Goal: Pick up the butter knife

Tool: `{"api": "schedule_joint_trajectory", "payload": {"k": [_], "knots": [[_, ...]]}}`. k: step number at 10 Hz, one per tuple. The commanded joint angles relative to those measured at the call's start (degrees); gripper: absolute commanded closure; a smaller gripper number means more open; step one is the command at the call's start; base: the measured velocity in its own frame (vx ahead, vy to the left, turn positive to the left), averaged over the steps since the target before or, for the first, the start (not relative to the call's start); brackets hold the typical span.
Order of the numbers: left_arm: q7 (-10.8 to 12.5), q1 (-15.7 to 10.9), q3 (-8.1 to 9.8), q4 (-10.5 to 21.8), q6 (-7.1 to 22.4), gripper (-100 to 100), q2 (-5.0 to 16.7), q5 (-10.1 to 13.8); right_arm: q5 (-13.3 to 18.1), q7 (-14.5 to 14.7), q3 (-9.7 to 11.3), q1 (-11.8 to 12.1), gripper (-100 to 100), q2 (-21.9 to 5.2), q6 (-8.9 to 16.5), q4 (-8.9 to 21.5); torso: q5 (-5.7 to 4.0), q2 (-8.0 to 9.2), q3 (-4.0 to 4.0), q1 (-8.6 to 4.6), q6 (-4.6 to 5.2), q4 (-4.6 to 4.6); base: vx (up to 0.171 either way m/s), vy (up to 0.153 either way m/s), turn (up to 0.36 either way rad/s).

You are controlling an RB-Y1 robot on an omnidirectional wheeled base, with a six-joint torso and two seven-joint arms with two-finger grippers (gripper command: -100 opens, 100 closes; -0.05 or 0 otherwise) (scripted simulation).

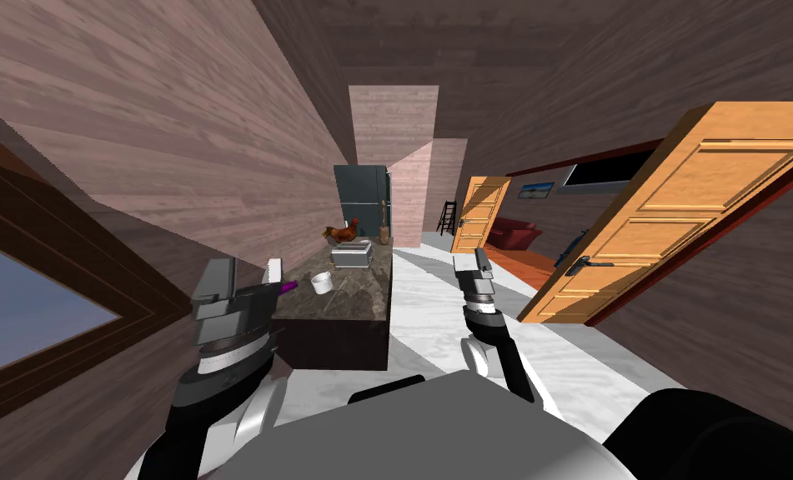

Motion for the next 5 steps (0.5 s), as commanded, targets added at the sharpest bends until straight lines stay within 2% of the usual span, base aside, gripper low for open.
{"api": "schedule_joint_trajectory", "payload": {"k": [1,5], "knots": [[-0.14,1.04,-0.14,0.54,0.67,-100,2.48,0.43,0.00,0.00,0.00,0.00,0,0.00,0.00,0.00,0.00,0.00,0.00,0.00,0.00,0.00,-0.021,-0.028,-0.044],[-0.45,4.72,-0.69,2.54,2.91,-100,9.08,1.90,0.00,0.00,0.01,-0.01,0,0.01,0.00,0.00,-0.06,0.28,0.16,-0.25,0.01,0.06,-0.055,-0.068,-0.057]]}}
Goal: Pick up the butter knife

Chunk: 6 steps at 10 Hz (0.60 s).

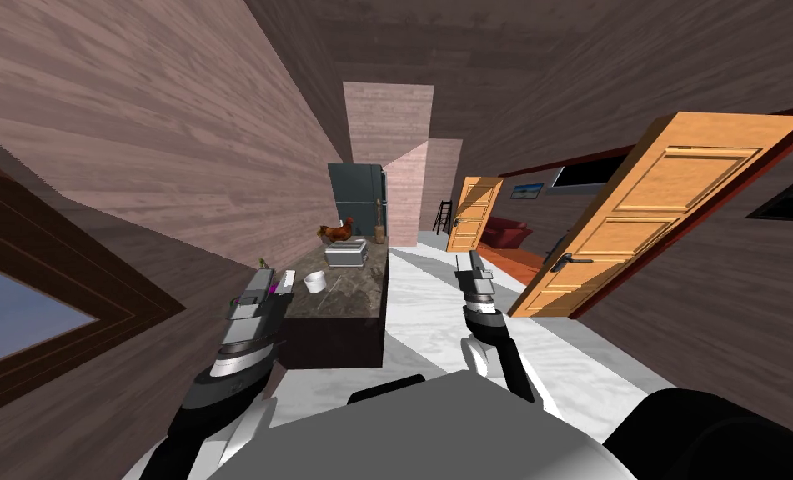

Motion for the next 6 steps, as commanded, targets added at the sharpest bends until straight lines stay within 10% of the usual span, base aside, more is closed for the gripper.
{"api": "schedule_joint_trajectory", "payload": {"k": [1,6], "knots": [[0.27,0.95,0.40,-0.27,0.77,-100,2.23,0.60,0.00,0.00,0.00,0.00,0,0.00,0.00,0.00,0.00,0.00,0.00,0.00,0.00,0.00,-0.026,-0.071,-0.015],[0.11,5.07,-0.18,2.16,3.21,-100,10.15,2.21,0.00,0.00,0.00,0.00,0,0.00,0.00,0.00,0.00,0.00,0.00,0.00,0.00,0.00,-0.045,-0.063,-0.055]]}}
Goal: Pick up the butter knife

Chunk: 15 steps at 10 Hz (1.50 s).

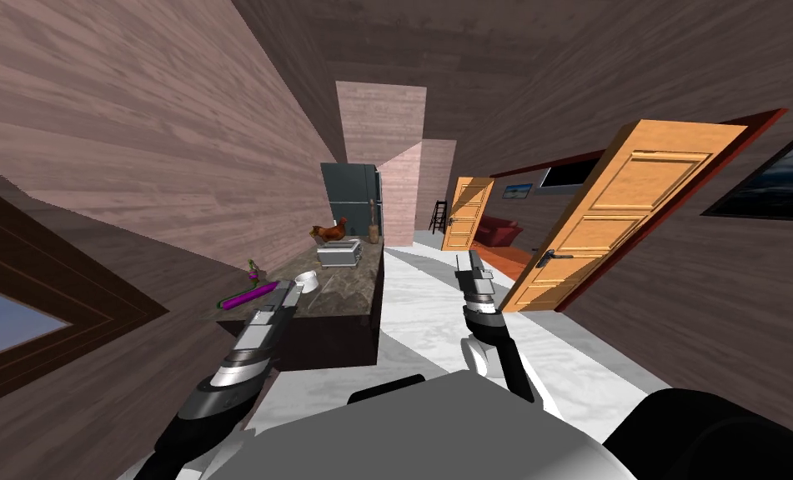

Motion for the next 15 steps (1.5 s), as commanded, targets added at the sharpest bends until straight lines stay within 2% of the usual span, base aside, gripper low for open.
{"api": "schedule_joint_trajectory", "payload": {"k": [1,2,3,4,5,6,7,8,9,10,11,12,13,14,15], "knots": [[0.13,2.05,-0.03,1.05,0.91,-100,2.86,0.84,0.00,0.00,0.00,0.00,0,0.00,0.00,0.00,0.00,0.00,0.00,0.00,0.00,0.00,-0.064,-0.067,-0.070],[0.13,2.05,-0.03,1.05,0.91,-100,4.08,0.84,0.00,0.00,0.00,0.00,0,0.00,0.00,0.00,0.01,0.03,0.02,0.00,0.01,0.00,-0.046,-0.052,-0.034],[0.15,3.70,-0.23,2.14,1.88,-100,6.12,1.48,0.00,0.00,0.00,0.00,0,0.00,0.00,0.00,0.01,-0.01,0.00,0.06,0.00,0.00,-0.040,-0.056,-0.076],[0.15,3.70,-0.23,2.14,1.88,-100,7.18,1.48,0.00,0.00,0.00,0.00,0,0.00,0.00,0.00,0.02,-0.04,-0.02,0.05,0.01,-0.01,-0.033,-0.044,-0.042],[0.20,5.40,-0.43,3.32,2.87,-100,9.41,2.13,0.00,0.00,0.00,0.00,0,0.00,0.00,0.00,0.02,-0.07,-0.04,0.09,0.00,-0.01,-0.041,-0.055,-0.098],[0.20,5.40,-0.43,3.32,2.87,-100,10.39,2.13,0.00,0.00,0.00,0.00,0,0.00,0.00,0.00,0.03,-0.06,-0.04,0.07,0.02,-0.02,-0.031,-0.048,-0.045],[0.29,7.16,-0.61,4.59,3.89,-100,12.51,2.81,0.00,0.00,0.00,0.00,0,0.00,0.00,0.00,0.02,-0.08,-0.04,0.08,0.00,-0.01,-0.032,-0.065,-0.077],[0.29,7.16,-0.61,4.59,3.89,-100,13.70,2.81,0.00,0.00,0.00,0.00,0,0.00,0.00,0.00,0.01,-0.08,-0.05,0.04,0.01,-0.02,-0.036,-0.052,-0.049],[0.42,8.94,-0.78,5.95,4.93,-100,15.77,3.49,0.00,0.00,0.00,0.00,0,0.00,0.00,0.00,0.02,-0.07,-0.04,0.07,0.00,-0.01,-0.036,-0.049,-0.106],[0.42,8.94,-0.78,5.95,4.93,-100,17.09,3.49,0.00,0.00,0.00,0.00,0,0.00,0.00,0.00,0.02,-0.06,-0.04,0.08,0.01,-0.01,-0.032,-0.041,-0.056],[0.59,10.75,-0.94,7.38,5.96,-100,18.88,4.17,0.00,0.00,0.00,0.00,0,0.00,0.00,0.00,0.03,-0.08,-0.04,0.12,0.00,-0.01,-0.029,-0.054,-0.123],[0.59,10.75,-0.94,7.38,5.96,-100,20.55,4.17,0.00,0.00,0.00,0.00,0,0.00,0.00,0.00,0.03,-0.09,-0.05,0.09,0.02,-0.02,-0.022,-0.051,-0.053],[0.82,12.55,-1.07,8.89,7.00,-100,22.49,4.86,0.00,0.00,0.00,0.01,0,0.00,0.00,0.00,0.02,-0.12,-0.06,0.09,0.00,-0.02,-0.031,-0.060,-0.102],[0.82,12.55,-1.07,8.89,7.00,-100,24.06,4.86,0.00,0.00,0.00,0.00,0,0.00,0.00,0.00,0.02,-0.09,-0.05,0.06,0.01,-0.02,-0.025,-0.048,-0.074],[1.09,14.35,-1.19,10.47,8.02,-100,26.06,5.54,0.00,0.00,0.00,0.00,0,0.00,0.00,0.00,0.02,-0.11,-0.06,0.10,0.00,-0.02,-0.022,-0.056,-0.143]]}}
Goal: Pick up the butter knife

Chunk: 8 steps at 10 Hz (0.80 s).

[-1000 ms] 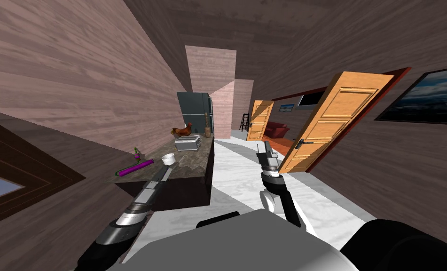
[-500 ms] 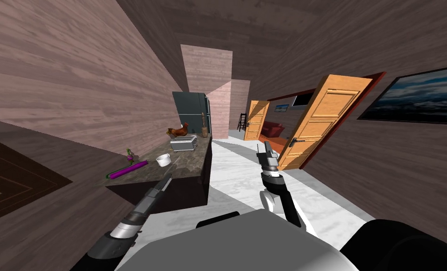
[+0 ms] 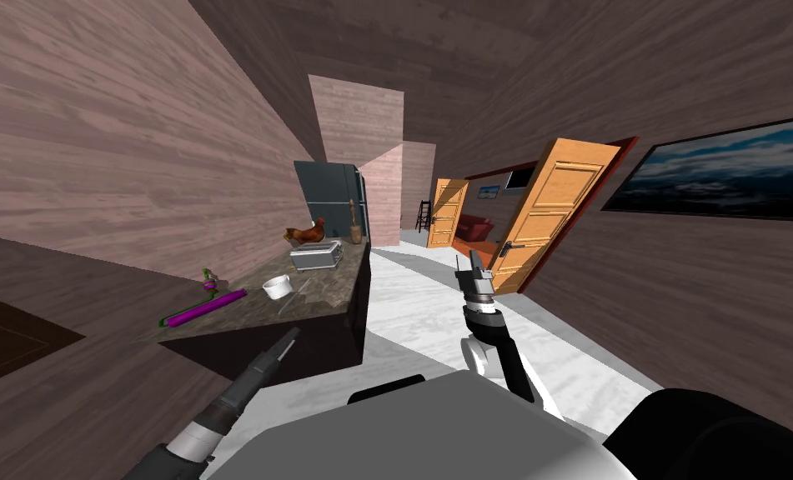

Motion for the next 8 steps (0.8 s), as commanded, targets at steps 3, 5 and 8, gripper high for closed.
{"api": "schedule_joint_trajectory", "payload": {"k": [3,5,8], "knots": [[0.20,1.95,-0.78,2.27,2.43,-100,5.81,0.75,0.00,0.00,0.00,0.00,0,0.00,0.00,0.00,0.01,-0.02,-0.01,0.05,0.00,0.00,-0.016,-0.037,-0.079],[0.58,3.70,-0.86,3.95,3.41,-100,8.94,1.41,0.00,0.00,0.00,0.00,0,0.00,0.00,0.00,0.02,-0.05,-0.03,0.08,0.00,-0.01,-0.008,-0.033,-0.116],[1.00,5.41,-0.92,5.67,4.36,-100,12.69,2.04,0.00,0.00,0.00,0.00,0,0.00,0.00,0.00,0.03,-0.08,-0.05,0.12,0.01,-0.02,-0.004,-0.021,-0.069]]}}
